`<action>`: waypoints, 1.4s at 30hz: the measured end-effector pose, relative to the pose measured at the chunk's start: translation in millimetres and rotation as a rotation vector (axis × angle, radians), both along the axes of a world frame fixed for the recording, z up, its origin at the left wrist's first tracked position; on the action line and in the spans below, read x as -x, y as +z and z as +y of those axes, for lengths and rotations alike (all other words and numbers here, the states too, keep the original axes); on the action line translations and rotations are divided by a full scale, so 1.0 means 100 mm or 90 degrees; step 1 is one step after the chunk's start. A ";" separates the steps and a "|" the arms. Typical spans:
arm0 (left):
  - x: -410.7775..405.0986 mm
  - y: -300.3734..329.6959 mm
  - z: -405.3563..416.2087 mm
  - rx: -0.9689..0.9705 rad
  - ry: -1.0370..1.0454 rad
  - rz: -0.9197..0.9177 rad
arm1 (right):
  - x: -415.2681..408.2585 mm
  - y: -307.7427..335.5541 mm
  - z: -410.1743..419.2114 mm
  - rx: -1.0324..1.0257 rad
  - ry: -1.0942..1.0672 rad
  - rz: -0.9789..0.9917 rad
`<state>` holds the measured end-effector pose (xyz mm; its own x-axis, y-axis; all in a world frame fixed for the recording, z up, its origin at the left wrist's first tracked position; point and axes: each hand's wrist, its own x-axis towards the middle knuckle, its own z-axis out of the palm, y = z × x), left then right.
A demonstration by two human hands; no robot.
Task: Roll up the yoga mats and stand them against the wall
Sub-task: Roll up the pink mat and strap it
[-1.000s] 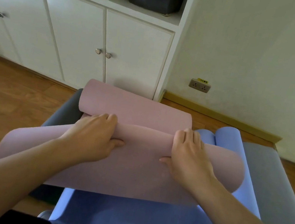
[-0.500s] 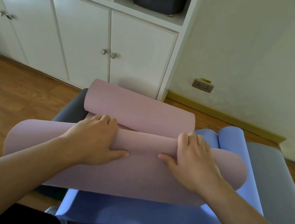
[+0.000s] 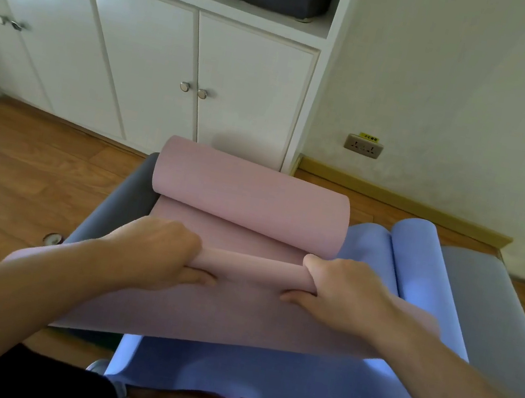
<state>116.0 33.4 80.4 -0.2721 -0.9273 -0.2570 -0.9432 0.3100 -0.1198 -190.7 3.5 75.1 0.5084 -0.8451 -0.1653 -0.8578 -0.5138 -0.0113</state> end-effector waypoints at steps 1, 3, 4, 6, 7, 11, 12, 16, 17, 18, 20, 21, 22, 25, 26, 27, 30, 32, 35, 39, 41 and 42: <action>-0.04 -0.01 0.01 -0.039 -0.011 0.029 | 0.02 0.01 0.01 -0.035 0.018 -0.012; -0.09 -0.02 0.04 -0.097 -0.033 0.099 | 0.08 0.05 0.01 -0.113 0.045 -0.046; -0.11 -0.02 0.04 -0.110 -0.041 0.127 | 0.11 0.06 0.01 -0.150 0.050 -0.069; -0.14 -0.04 0.04 -0.124 -0.042 0.186 | 0.16 0.07 -0.01 -0.207 0.047 -0.141; -0.16 -0.05 0.04 -0.131 -0.037 0.223 | 0.19 0.06 -0.02 -0.225 0.044 -0.185; -0.19 -0.01 0.04 -0.142 -0.017 0.314 | 0.27 0.04 -0.07 -0.228 0.025 -0.245; -0.18 -0.02 0.03 -0.128 -0.010 0.291 | 0.27 0.02 -0.09 -0.208 0.016 -0.230; -0.11 -0.12 -0.03 0.015 0.041 0.110 | 0.16 -0.05 -0.14 -0.128 -0.029 -0.136; -0.08 -0.14 -0.03 0.059 0.046 0.084 | 0.12 -0.07 -0.14 -0.102 -0.032 -0.117; -0.07 -0.15 -0.01 0.094 0.048 0.064 | 0.07 -0.08 -0.12 -0.073 -0.034 -0.103; -0.03 -0.20 0.04 0.139 0.050 0.009 | 0.02 -0.09 -0.08 -0.008 -0.030 -0.072; -0.02 -0.22 0.07 0.151 0.051 -0.014 | 0.01 -0.11 -0.06 0.020 -0.023 -0.056; -0.01 -0.24 0.08 0.153 0.054 -0.026 | 0.00 -0.11 -0.04 0.040 -0.014 -0.043; -0.02 -0.23 0.13 0.091 0.063 -0.018 | -0.01 -0.08 -0.02 0.043 -0.010 -0.034; -0.01 -0.20 0.13 0.070 0.057 -0.023 | -0.01 -0.06 -0.01 0.038 -0.011 -0.033; 0.00 -0.15 0.14 0.057 0.045 -0.035 | 0.01 -0.05 -0.02 0.040 -0.008 -0.030; 0.01 0.00 0.12 0.049 0.009 -0.049 | 0.07 -0.02 -0.03 0.041 0.016 -0.021; -0.06 0.00 0.10 0.010 0.005 -0.021 | 0.11 -0.01 -0.03 -0.001 0.047 -0.028; -0.20 -0.05 0.11 -0.092 -0.007 0.058 | 0.16 0.00 -0.01 -0.086 0.082 -0.091; -0.28 0.01 0.14 -0.125 -0.019 0.155 | 0.21 -0.02 -0.02 -0.163 0.095 -0.220; -0.28 0.02 0.16 -0.125 -0.025 0.204 | 0.23 -0.03 -0.05 -0.139 0.106 -0.248; -0.27 0.02 0.17 -0.118 -0.032 0.219 | 0.24 -0.03 -0.06 -0.119 0.105 -0.241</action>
<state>143.4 50.0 82.6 -0.4152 -0.8573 -0.3044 -0.9017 0.3436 0.2624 -215.0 -2.6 71.9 0.6877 -0.7212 -0.0837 -0.6822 -0.6025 -0.4142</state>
